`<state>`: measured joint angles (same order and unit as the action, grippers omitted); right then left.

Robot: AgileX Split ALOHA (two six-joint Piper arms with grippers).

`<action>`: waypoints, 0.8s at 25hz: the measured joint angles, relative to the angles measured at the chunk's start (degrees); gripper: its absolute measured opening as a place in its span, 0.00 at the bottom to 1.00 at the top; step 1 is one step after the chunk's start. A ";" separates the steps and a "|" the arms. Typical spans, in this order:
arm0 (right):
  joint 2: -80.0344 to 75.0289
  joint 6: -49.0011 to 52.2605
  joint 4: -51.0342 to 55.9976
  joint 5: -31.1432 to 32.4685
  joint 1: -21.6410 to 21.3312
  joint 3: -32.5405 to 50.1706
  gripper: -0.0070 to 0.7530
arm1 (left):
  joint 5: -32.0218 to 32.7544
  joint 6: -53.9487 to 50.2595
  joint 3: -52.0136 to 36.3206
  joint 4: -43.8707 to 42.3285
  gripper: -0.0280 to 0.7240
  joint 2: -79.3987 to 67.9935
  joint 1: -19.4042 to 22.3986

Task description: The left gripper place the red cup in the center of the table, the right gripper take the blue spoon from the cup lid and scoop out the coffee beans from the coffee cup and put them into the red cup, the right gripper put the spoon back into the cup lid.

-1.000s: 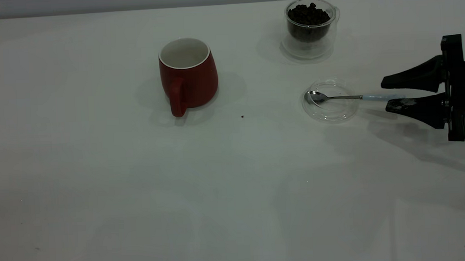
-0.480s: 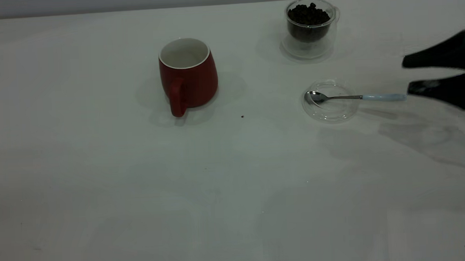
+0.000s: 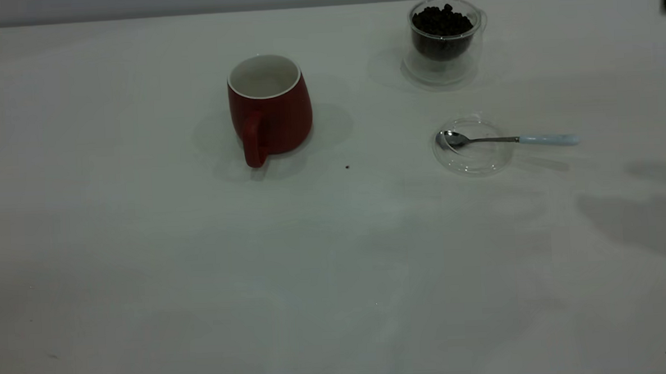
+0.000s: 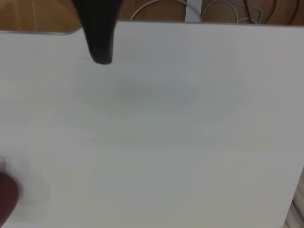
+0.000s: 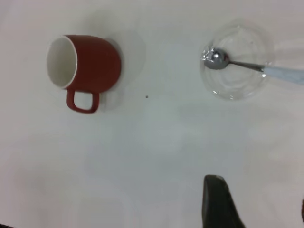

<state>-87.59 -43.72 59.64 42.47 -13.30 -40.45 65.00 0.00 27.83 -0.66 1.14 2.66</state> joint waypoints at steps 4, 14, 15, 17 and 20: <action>14.95 15.48 -14.32 1.21 2.56 0.37 0.60 | 0.00 0.00 0.00 0.00 0.82 0.00 0.00; 42.13 31.13 -36.17 12.91 3.55 0.89 0.60 | 0.00 0.00 0.00 0.00 0.82 0.00 0.00; 44.47 31.29 -38.02 14.26 3.55 1.01 0.60 | 0.00 0.00 0.00 0.00 0.82 0.00 0.00; 48.70 31.39 -40.73 17.26 3.55 1.02 0.60 | 0.00 0.40 0.00 0.00 0.82 0.00 0.00; 55.00 31.47 -42.68 22.56 3.55 1.02 0.60 | 0.00 0.46 0.00 0.00 0.82 0.00 0.00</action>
<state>-32.59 -12.25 16.96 65.03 -9.76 -39.42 65.00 0.46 27.83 -0.66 1.14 2.66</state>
